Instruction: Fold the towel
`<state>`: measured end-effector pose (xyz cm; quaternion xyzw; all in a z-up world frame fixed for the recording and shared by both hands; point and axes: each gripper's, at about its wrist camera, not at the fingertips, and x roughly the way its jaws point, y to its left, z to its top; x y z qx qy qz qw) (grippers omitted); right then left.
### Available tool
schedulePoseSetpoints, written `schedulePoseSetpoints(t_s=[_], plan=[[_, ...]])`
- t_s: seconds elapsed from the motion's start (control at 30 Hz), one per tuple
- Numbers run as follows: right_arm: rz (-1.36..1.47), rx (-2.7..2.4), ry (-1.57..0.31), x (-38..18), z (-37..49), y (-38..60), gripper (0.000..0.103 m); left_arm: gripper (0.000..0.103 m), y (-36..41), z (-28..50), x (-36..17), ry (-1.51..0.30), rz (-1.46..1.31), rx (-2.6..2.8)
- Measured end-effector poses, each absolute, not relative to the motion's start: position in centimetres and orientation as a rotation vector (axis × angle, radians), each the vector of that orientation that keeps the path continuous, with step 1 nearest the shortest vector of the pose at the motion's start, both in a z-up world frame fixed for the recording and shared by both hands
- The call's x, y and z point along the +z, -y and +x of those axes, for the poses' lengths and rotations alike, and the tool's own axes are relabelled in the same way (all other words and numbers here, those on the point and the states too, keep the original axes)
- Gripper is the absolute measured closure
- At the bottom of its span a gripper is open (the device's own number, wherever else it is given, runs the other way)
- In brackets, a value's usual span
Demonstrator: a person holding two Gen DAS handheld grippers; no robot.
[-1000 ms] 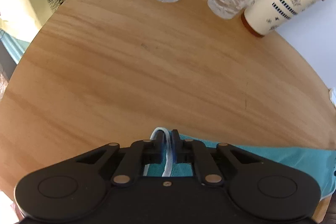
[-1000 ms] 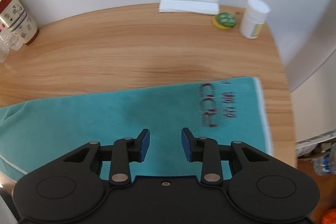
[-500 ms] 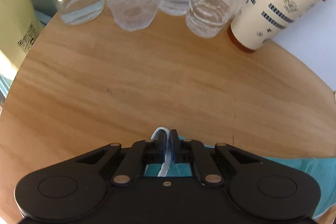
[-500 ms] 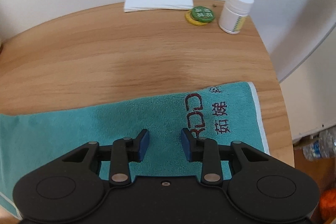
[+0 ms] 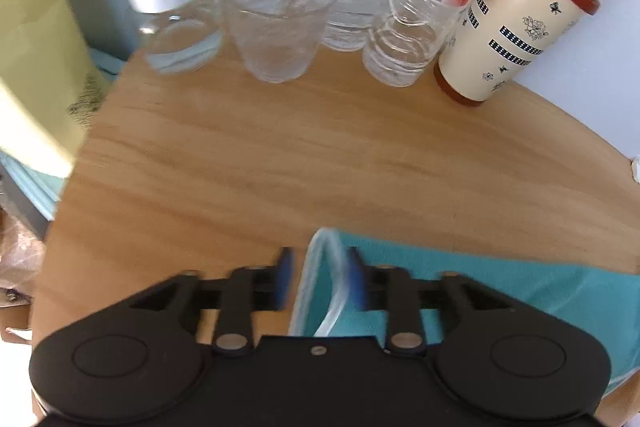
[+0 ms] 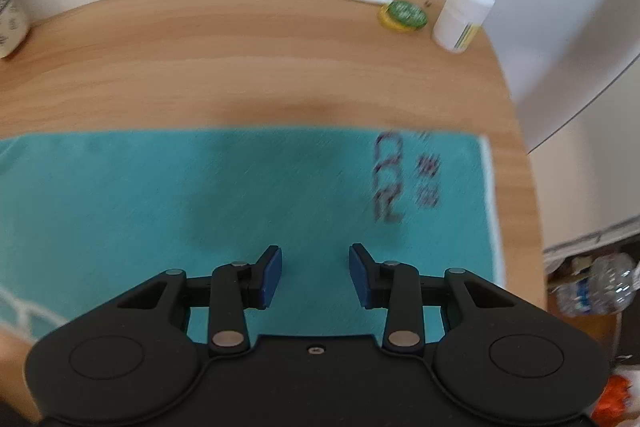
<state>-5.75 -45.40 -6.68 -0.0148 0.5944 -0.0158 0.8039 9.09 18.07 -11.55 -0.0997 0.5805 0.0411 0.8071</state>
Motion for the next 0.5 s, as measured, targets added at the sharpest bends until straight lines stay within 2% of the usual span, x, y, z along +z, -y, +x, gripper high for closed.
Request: schedulePoseSetpoints(t_s=[0.33,0.5], plan=[[0.037,-0.07,-1.305,-5.5,-8.8,44.9,0.061,0.048,-18.1,2.6,-12.0,-1.348,-0.355,0.135],[0.037,-0.084,-1.316,-4.3,-10.4,43.6,0.061,0.048,-18.0,1.7,-13.3,-1.381,-0.464,0.171]])
